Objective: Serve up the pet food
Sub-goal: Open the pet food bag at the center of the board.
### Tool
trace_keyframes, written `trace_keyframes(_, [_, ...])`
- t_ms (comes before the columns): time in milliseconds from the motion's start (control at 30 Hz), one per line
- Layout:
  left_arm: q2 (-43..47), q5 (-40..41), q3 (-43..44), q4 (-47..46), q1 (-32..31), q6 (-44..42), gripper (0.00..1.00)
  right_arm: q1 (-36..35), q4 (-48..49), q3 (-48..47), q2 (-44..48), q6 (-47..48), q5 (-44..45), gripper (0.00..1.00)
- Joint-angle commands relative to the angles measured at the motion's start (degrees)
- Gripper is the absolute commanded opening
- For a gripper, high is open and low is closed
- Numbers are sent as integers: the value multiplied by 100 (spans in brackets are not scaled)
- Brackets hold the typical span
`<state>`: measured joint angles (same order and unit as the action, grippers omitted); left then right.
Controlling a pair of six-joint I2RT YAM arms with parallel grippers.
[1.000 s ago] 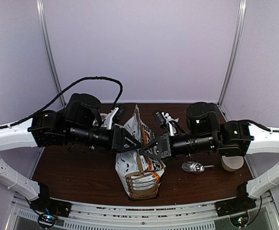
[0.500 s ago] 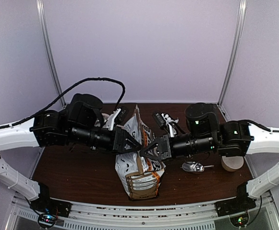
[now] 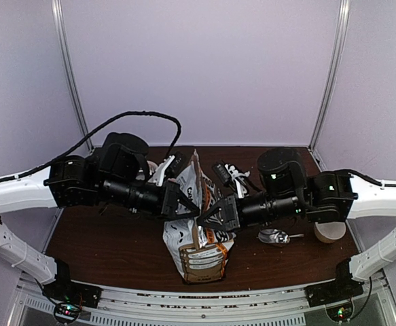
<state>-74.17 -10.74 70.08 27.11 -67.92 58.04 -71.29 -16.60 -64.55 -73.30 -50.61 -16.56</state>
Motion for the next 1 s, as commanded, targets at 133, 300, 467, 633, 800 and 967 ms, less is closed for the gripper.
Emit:
trace_keyframes(133, [-8, 127, 28, -131, 16, -65, 0, -151, -733, -539, -210, 180, 657, 0])
trace_keyframes(300, [55, 110, -97, -340, 17, -56, 0, -280, -1308, -954, -509, 191, 1026, 0])
trace_keyframes(467, [101, 141, -147, -518, 16, -54, 0, -440, -2071, -1500, -969, 201, 1584, 0])
trace_keyframes(633, [165, 178, -231, -733, 16, -18, 0, -515, -2437, -1799, -1284, 128, 2090, 0])
trace_keyframes(800, [246, 200, -312, -843, 17, 27, 0, -537, -2653, -2012, -1508, 95, 2549, 0])
trace_keyframes(967, [315, 250, -381, -908, 17, 62, 0, -535, -2901, -2197, -1689, 120, 2953, 0])
